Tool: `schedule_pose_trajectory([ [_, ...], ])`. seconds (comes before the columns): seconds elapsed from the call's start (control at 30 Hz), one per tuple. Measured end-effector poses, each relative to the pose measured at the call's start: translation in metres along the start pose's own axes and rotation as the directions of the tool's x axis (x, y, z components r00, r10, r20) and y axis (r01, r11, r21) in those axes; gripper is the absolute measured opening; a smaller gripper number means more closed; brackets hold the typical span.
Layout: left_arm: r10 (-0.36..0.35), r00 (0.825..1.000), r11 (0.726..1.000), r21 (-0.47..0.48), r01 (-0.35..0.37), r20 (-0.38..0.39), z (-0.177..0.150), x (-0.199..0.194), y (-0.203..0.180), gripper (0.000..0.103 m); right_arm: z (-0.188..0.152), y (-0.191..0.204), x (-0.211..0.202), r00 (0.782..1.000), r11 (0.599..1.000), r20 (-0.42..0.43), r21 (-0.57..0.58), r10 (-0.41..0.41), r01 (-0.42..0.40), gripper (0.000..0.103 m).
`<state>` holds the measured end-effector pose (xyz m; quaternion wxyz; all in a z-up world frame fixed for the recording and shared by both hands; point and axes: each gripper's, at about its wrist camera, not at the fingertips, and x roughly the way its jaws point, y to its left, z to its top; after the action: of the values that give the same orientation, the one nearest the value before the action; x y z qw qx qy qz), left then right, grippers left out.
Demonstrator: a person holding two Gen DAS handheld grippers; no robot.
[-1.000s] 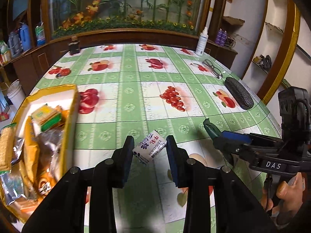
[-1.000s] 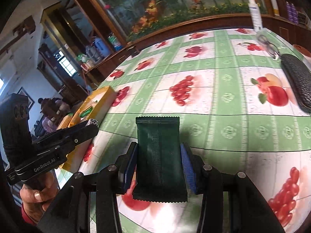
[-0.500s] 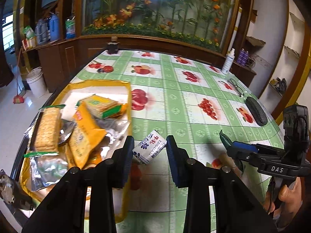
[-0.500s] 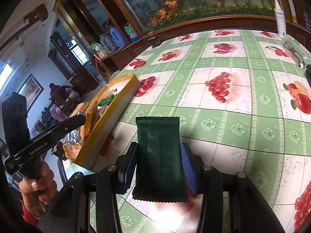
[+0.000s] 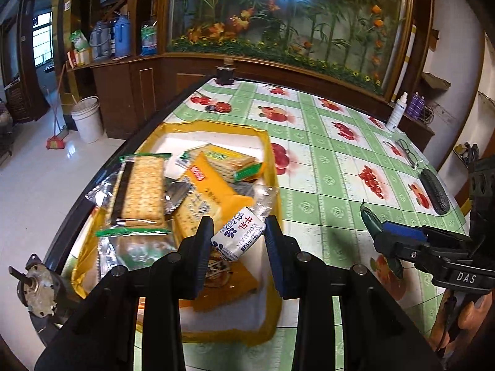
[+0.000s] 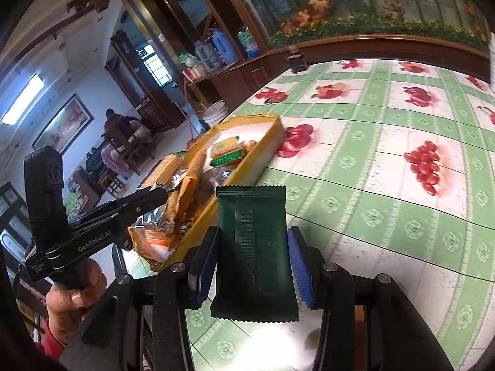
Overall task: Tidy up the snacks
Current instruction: 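Carry the green bar pack and white candy pack over the tray with both grippers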
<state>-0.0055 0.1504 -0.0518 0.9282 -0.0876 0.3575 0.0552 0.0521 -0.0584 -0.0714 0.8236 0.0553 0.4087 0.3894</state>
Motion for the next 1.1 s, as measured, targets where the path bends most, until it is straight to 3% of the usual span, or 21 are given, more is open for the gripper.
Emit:
schedule_pose_trajectory([
  [0.33,0.104,0.995,0.994,-0.044,-0.104,-0.013,-0.003,0.003,0.036,0.032,0.003,0.027,0.029,0.998,0.998,-0.051,-0.041,0.047,-0.049,0.045],
  [1.1,0.129,0.992,0.988,-0.089,-0.13,-0.017,-0.004,0.007,0.064,0.032,0.021,0.08,0.069,0.993,0.987,-0.091,-0.135,0.076,-0.088,0.045],
])
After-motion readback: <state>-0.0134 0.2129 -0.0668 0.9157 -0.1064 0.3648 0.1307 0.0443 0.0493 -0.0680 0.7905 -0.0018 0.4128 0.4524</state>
